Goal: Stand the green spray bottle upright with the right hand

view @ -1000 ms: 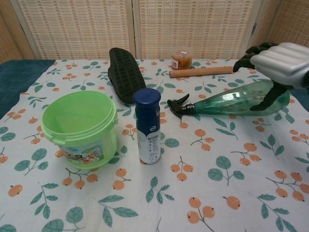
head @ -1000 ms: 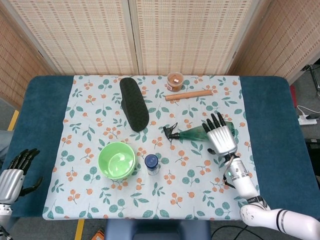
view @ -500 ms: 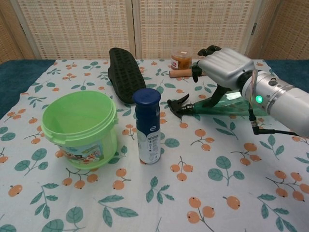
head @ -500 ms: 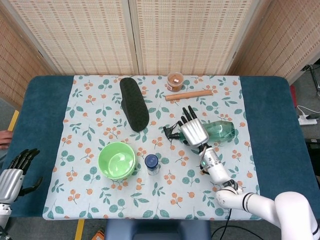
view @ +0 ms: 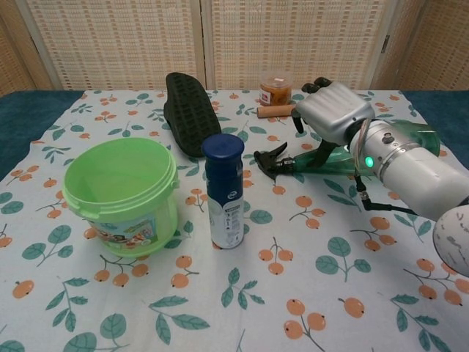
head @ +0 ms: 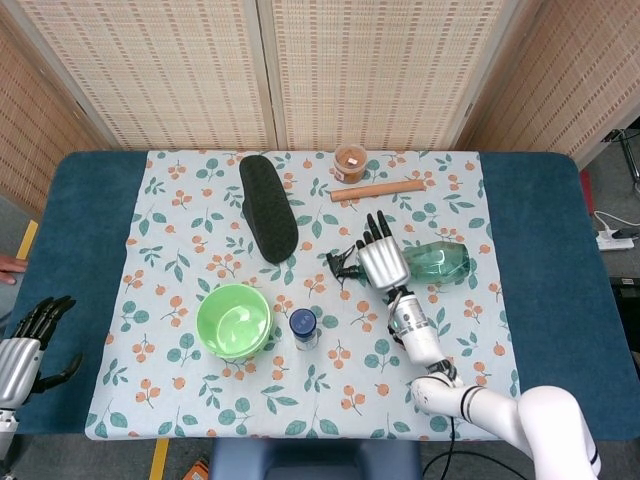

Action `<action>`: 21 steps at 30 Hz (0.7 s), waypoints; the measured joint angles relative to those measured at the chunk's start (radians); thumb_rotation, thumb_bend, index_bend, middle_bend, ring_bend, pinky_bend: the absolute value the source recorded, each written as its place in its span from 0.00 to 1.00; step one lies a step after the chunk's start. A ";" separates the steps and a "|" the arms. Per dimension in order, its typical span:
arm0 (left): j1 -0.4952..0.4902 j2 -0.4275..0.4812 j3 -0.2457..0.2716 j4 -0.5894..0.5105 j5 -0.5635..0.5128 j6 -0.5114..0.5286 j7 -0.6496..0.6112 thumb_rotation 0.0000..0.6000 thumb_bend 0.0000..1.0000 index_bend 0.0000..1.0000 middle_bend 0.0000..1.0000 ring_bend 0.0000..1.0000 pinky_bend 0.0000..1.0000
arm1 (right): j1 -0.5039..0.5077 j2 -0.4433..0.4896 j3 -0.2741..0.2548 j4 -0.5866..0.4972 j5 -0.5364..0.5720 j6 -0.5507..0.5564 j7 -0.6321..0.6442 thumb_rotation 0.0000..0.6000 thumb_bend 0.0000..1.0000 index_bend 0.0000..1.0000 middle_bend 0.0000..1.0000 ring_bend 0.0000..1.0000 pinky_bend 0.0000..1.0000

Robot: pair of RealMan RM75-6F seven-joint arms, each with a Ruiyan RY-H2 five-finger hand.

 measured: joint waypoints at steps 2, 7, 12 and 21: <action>0.000 0.000 0.001 0.001 -0.001 -0.003 -0.001 1.00 0.33 0.12 0.07 0.00 0.12 | 0.003 -0.014 0.001 0.017 0.004 0.000 0.000 1.00 0.00 0.43 0.33 0.06 0.00; -0.002 0.000 0.003 0.003 0.001 -0.007 -0.003 1.00 0.33 0.12 0.07 0.00 0.12 | 0.008 -0.051 0.007 0.050 0.012 0.006 0.009 1.00 0.00 0.45 0.35 0.06 0.00; -0.002 0.000 0.002 0.006 -0.001 -0.006 -0.013 1.00 0.33 0.12 0.07 0.00 0.12 | 0.014 -0.084 0.017 0.095 0.033 0.001 0.003 1.00 0.00 0.46 0.35 0.06 0.00; -0.002 -0.003 0.005 0.013 0.003 -0.007 -0.021 1.00 0.33 0.12 0.07 0.00 0.12 | 0.028 -0.127 0.025 0.173 0.044 -0.016 0.008 1.00 0.00 0.49 0.37 0.07 0.00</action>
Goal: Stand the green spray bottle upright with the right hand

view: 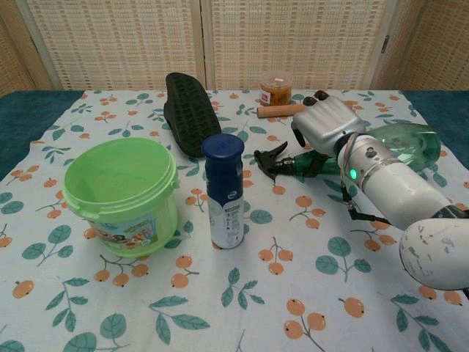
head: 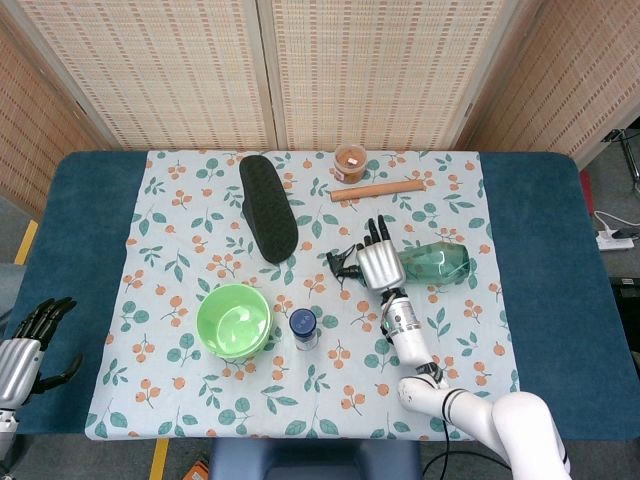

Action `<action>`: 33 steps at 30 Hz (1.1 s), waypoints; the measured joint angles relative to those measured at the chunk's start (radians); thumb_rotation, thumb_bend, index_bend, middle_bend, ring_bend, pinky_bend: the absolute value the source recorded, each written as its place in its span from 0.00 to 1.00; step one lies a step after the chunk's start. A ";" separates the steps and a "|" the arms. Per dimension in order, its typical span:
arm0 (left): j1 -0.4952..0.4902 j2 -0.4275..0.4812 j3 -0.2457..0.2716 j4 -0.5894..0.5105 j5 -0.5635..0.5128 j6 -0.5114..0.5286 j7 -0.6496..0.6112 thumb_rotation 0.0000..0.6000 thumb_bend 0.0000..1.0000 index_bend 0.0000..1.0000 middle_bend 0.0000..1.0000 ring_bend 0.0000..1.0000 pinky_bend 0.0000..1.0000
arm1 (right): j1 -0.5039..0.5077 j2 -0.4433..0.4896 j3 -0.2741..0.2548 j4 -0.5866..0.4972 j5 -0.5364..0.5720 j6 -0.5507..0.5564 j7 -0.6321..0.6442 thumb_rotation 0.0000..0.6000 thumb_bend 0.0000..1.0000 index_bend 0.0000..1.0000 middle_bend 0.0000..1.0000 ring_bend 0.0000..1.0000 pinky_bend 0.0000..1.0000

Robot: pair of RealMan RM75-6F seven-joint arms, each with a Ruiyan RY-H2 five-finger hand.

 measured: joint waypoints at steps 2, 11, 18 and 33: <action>0.000 0.001 0.000 -0.001 0.000 0.001 -0.001 1.00 0.33 0.12 0.07 0.00 0.12 | 0.005 -0.015 0.002 0.032 0.002 -0.009 0.009 1.00 0.00 0.50 0.37 0.08 0.00; 0.000 0.002 0.000 0.001 0.000 0.001 -0.008 1.00 0.33 0.12 0.07 0.00 0.12 | 0.017 -0.070 0.003 0.129 -0.006 -0.026 0.045 1.00 0.00 0.57 0.43 0.13 0.00; -0.002 0.003 0.002 0.000 -0.001 -0.007 -0.011 1.00 0.33 0.12 0.07 0.00 0.12 | 0.015 -0.084 -0.001 0.158 -0.031 -0.011 0.074 1.00 0.00 0.67 0.51 0.21 0.00; -0.006 -0.002 0.006 0.005 -0.001 -0.019 -0.008 1.00 0.33 0.12 0.07 0.00 0.12 | 0.002 -0.056 -0.006 0.137 -0.074 0.026 0.115 1.00 0.05 0.76 0.57 0.27 0.01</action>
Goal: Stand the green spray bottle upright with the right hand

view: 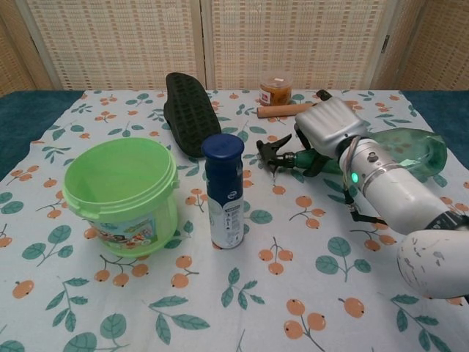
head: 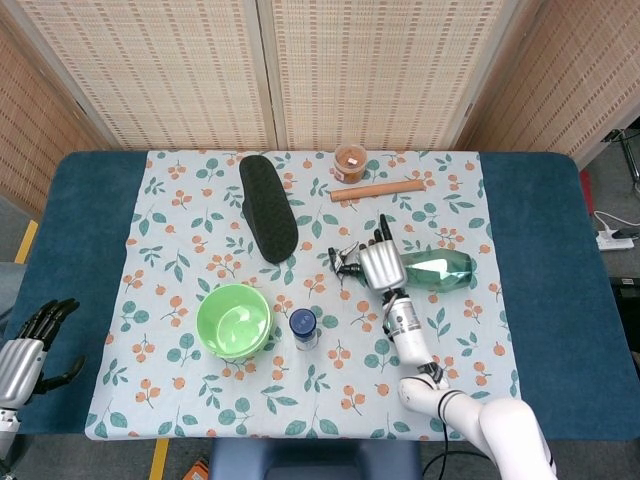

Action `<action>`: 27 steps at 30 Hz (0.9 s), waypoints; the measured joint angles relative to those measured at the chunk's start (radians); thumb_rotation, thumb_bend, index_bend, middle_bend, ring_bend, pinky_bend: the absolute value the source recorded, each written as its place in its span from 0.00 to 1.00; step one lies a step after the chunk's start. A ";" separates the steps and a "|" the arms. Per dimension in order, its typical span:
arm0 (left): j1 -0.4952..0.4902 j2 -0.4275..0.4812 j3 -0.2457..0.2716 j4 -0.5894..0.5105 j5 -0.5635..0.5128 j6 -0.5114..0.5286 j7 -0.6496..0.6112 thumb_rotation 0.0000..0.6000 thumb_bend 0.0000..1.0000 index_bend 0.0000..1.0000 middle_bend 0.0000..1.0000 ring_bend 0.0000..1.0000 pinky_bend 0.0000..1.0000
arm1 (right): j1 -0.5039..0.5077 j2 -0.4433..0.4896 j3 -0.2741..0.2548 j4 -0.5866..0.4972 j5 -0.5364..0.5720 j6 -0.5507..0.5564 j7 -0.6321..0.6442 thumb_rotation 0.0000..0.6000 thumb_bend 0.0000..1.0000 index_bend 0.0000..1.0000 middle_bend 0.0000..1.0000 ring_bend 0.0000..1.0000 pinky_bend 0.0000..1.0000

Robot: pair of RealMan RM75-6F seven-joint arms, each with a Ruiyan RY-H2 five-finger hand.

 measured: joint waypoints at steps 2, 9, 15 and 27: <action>-0.001 0.000 0.000 0.000 0.000 -0.002 -0.001 1.00 0.33 0.12 0.07 0.00 0.12 | -0.003 0.011 0.000 -0.016 -0.006 0.010 0.002 1.00 0.05 0.77 0.58 0.28 0.02; -0.002 0.000 0.005 -0.001 0.004 -0.004 -0.005 1.00 0.33 0.12 0.07 0.00 0.13 | -0.020 0.044 0.001 -0.057 -0.012 0.023 -0.005 1.00 0.09 0.81 0.61 0.35 0.05; -0.003 -0.002 0.003 0.001 0.001 -0.006 -0.004 1.00 0.33 0.12 0.07 0.00 0.14 | -0.027 0.041 -0.006 -0.040 -0.022 0.024 0.020 1.00 0.12 0.84 0.63 0.36 0.07; -0.004 -0.003 0.003 0.004 0.000 -0.009 -0.003 1.00 0.33 0.11 0.07 0.00 0.14 | -0.035 0.067 -0.005 -0.095 -0.059 0.083 0.068 1.00 0.14 0.86 0.65 0.36 0.07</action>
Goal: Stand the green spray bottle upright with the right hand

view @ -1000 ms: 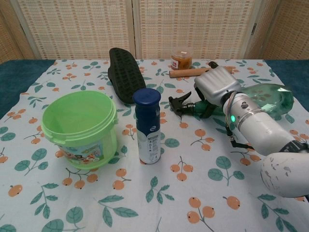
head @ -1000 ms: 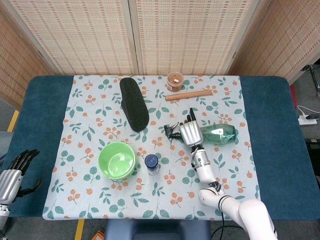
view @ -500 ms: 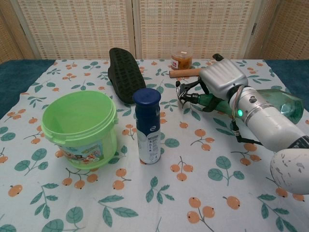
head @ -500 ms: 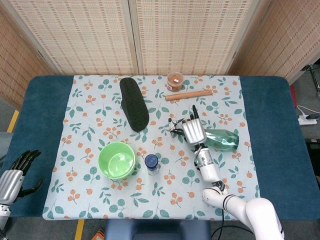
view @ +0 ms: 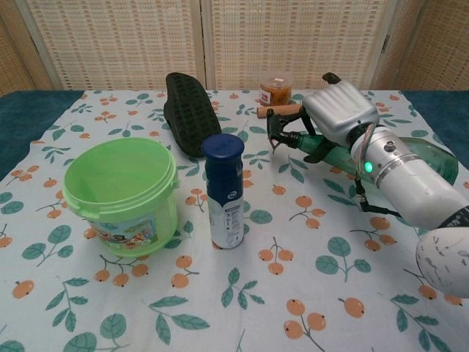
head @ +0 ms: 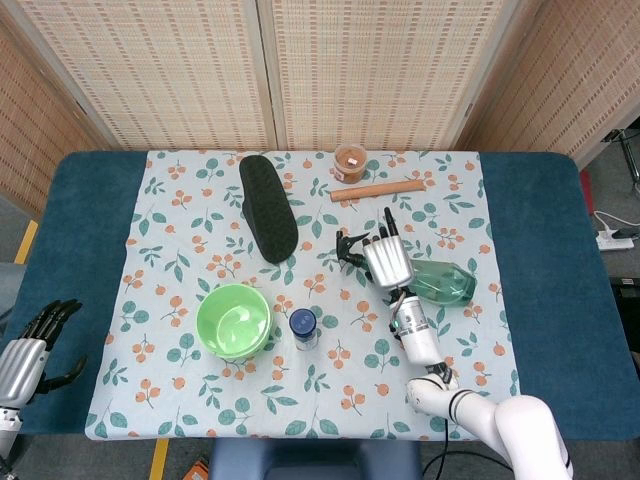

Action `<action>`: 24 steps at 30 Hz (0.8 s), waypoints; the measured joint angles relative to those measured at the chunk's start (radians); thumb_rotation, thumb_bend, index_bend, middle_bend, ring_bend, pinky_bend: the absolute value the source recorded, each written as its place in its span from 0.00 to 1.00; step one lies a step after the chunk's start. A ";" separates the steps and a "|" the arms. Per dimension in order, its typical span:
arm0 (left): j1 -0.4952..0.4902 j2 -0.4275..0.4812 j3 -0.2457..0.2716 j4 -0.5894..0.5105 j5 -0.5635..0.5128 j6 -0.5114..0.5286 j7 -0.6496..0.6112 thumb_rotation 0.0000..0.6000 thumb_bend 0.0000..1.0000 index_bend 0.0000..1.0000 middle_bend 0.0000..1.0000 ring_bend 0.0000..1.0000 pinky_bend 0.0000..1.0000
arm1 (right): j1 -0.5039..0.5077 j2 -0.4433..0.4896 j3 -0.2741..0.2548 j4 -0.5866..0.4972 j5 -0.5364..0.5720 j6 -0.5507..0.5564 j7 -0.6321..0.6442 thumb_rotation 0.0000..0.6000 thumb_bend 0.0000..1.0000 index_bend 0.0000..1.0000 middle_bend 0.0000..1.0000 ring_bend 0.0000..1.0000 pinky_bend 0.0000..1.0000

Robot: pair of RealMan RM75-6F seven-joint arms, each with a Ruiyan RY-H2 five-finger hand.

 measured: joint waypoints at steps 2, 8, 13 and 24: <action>0.000 -0.001 0.000 0.000 0.000 0.001 0.001 1.00 0.33 0.11 0.07 0.00 0.14 | -0.003 0.014 0.002 -0.030 -0.006 0.015 0.004 1.00 0.15 0.86 0.66 0.36 0.07; -0.002 -0.003 0.004 0.000 0.004 -0.003 0.010 1.00 0.33 0.11 0.07 0.00 0.14 | -0.015 0.069 0.012 -0.148 -0.043 0.094 0.042 1.00 0.15 0.87 0.66 0.37 0.08; -0.004 -0.007 0.006 0.000 0.006 -0.009 0.018 1.00 0.33 0.10 0.07 0.00 0.14 | -0.029 0.116 0.022 -0.234 -0.078 0.164 0.083 1.00 0.16 0.87 0.67 0.37 0.08; -0.006 -0.014 0.009 0.002 0.007 -0.013 0.030 1.00 0.33 0.10 0.07 0.00 0.14 | -0.069 0.162 0.048 -0.354 -0.122 0.281 0.205 1.00 0.17 0.87 0.67 0.38 0.08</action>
